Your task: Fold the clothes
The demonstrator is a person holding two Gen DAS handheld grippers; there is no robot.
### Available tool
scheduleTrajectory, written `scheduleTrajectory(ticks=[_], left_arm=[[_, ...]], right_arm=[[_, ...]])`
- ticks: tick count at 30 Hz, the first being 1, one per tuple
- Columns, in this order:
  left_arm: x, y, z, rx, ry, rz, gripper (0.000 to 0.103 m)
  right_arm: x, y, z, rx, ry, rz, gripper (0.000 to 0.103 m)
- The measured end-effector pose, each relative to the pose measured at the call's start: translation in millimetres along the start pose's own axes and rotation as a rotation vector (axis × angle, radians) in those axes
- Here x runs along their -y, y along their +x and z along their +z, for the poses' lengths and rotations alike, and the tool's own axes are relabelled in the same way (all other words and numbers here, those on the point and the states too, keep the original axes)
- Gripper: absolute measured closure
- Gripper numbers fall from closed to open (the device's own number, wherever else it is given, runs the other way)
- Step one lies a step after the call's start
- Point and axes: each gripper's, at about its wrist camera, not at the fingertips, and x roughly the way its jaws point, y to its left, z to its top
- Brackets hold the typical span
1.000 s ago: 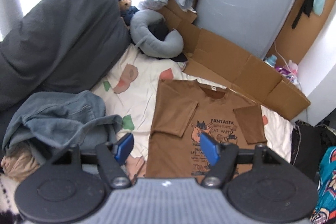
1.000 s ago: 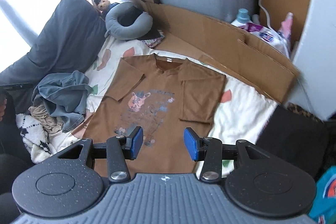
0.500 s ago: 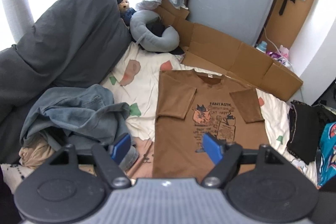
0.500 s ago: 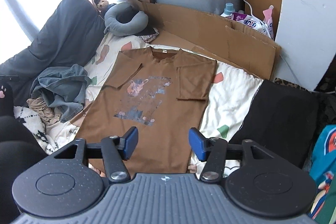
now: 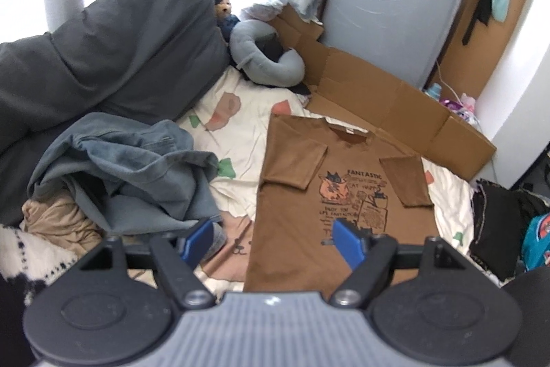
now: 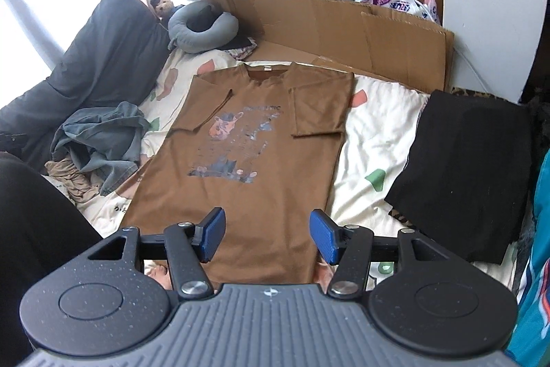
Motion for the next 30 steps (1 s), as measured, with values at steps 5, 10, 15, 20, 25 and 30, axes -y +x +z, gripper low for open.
scheduleTrajectory(ticks=[5, 10, 15, 20, 25, 30], left_arm=[[-6, 11, -17, -0.008, -0.009, 0.006, 0.025], [-14, 34, -36, -0.052, -0.033, 0.015, 0.032], [-22, 59, -56, -0.099, -0.053, 0.023, 0.036], [-29, 86, -72, -0.149, -0.061, 0.032, 0.037], [-37, 117, -89, -0.207, -0.06, 0.043, 0.039], [-42, 146, -107, -0.264, -0.057, 0.057, 0.043]], right_arm=[[7, 14, -20, 0.01, 0.022, -0.012, 0.043], [18, 30, -39, 0.002, 0.061, -0.019, 0.046], [28, 50, -56, -0.018, 0.099, -0.015, 0.052], [37, 73, -72, -0.043, 0.138, -0.037, 0.053], [44, 105, -88, -0.09, 0.162, -0.032, 0.055], [49, 141, -106, -0.151, 0.188, -0.036, 0.062]])
